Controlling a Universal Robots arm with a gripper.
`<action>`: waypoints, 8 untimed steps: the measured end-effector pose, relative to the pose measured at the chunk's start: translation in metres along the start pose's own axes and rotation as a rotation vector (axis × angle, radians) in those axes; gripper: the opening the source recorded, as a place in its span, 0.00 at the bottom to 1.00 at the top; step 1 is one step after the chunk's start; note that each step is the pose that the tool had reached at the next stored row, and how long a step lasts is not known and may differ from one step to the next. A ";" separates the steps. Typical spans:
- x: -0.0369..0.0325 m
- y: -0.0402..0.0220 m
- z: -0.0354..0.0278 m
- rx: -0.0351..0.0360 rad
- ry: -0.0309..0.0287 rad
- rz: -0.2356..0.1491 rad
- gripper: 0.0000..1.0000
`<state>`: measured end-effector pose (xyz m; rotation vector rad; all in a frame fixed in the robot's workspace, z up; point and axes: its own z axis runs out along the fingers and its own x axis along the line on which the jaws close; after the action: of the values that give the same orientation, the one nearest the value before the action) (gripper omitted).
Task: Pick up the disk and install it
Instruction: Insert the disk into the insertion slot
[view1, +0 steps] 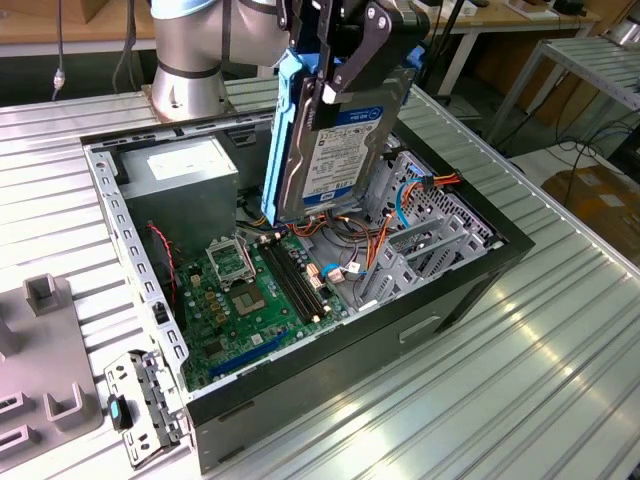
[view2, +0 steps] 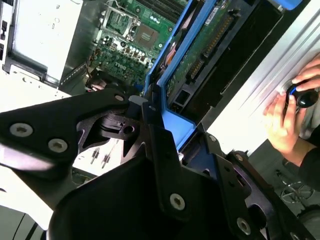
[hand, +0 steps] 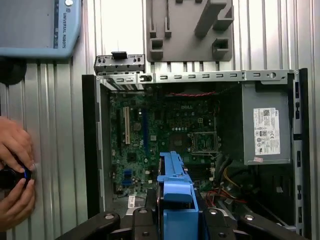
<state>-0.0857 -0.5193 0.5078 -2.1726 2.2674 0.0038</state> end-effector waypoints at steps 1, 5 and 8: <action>0.0065 -0.0005 0.0008 0.0003 0.0002 0.000 0.37; 0.0185 -0.0259 0.0063 0.0003 0.0001 -0.009 0.37; 0.0190 -0.0339 0.0072 0.0002 0.0004 -0.010 0.37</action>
<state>-0.0526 -0.5397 0.5005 -2.1843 2.2562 0.0031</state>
